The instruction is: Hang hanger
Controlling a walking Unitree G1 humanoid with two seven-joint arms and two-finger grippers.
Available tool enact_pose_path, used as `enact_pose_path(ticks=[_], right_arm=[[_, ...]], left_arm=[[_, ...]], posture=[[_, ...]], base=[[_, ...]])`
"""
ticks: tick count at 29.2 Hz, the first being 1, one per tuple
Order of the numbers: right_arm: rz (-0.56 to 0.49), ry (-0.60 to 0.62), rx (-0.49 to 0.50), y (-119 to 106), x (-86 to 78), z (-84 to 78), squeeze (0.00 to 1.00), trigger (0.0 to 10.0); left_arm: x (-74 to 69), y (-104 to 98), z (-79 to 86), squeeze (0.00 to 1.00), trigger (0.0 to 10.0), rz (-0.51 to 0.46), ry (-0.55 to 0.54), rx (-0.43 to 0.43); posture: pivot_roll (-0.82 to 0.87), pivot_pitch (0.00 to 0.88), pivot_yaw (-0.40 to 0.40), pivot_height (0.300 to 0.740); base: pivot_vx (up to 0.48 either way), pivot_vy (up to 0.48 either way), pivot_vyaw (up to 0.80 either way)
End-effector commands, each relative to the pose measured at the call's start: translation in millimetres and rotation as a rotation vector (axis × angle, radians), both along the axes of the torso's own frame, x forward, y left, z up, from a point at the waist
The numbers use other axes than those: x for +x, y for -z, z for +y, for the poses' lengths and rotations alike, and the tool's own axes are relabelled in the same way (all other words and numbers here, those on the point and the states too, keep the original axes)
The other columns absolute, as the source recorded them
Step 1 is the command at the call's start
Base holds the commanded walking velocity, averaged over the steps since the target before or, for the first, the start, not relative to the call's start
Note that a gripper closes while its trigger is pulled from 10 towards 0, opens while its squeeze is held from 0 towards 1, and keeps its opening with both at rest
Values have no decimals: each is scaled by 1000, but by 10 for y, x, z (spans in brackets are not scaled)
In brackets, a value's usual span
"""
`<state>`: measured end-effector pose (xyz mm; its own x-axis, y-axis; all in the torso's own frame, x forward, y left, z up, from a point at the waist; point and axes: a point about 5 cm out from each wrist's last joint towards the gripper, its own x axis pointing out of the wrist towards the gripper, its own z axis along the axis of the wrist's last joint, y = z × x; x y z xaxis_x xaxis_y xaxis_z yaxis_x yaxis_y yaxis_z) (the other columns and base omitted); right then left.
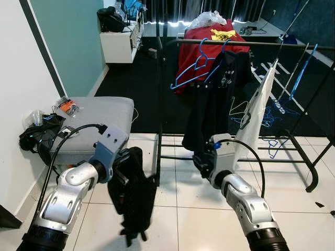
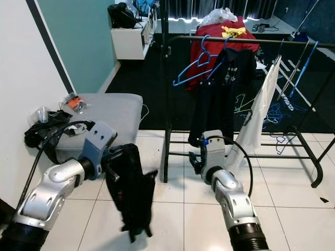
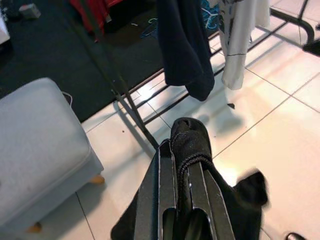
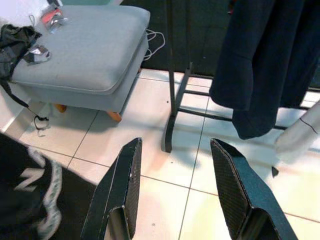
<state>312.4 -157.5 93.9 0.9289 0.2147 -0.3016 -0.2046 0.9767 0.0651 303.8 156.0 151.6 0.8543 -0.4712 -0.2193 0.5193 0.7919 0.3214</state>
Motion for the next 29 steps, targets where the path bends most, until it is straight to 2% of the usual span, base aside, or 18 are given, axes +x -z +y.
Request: enact_pose_path(ticks=[1,2,3,5,6,7,10,15,23,29], right_arm=[[2,26,6,49,-12,-17,0,10000],[2,26,6,49,-12,-17,0,10000],[3,46,6,68,-2,-18,0,10000],[3,46,6,68,-2,-18,0,10000],[-7,63,-14,79,13,-16,0,10000],[-32,80,-52,73,32,-19,0,10000],[-104,109,-85,-11,76,-43,0,10000],[-152,109,-34,-94,91,-57,0,10000],[-246,49,81,-258,108,41,0,10000],[-263,-7,66,-259,116,105,0,10000]], left_arm=[[7,121,50,0,10000,66,-41,88],[7,121,50,0,10000,66,-41,88],[27,152,63,0,10000,87,-75,25],[27,152,63,0,10000,87,-75,25],[56,197,87,0,10000,124,-163,-103],[57,243,86,0,10000,134,-226,-188],[43,305,72,0,10000,124,-354,-293],[40,281,19,0,10000,88,-387,-331],[50,250,-66,0,10000,66,-425,-400],[40,245,-74,0,10000,55,-428,-396]], posture=[[11,9,17,740],[11,9,17,740],[16,9,14,740],[16,9,14,740],[18,10,11,740],[10,12,13,740],[11,13,12,740],[11,14,9,740],[10,15,7,740],[10,16,6,740]], base=[[0,0,0],[0,0,0],[0,0,0],[0,0,0],[0,0,0],[0,0,0],[0,0,0],[0,0,0],[0,0,0],[0,0,0]])
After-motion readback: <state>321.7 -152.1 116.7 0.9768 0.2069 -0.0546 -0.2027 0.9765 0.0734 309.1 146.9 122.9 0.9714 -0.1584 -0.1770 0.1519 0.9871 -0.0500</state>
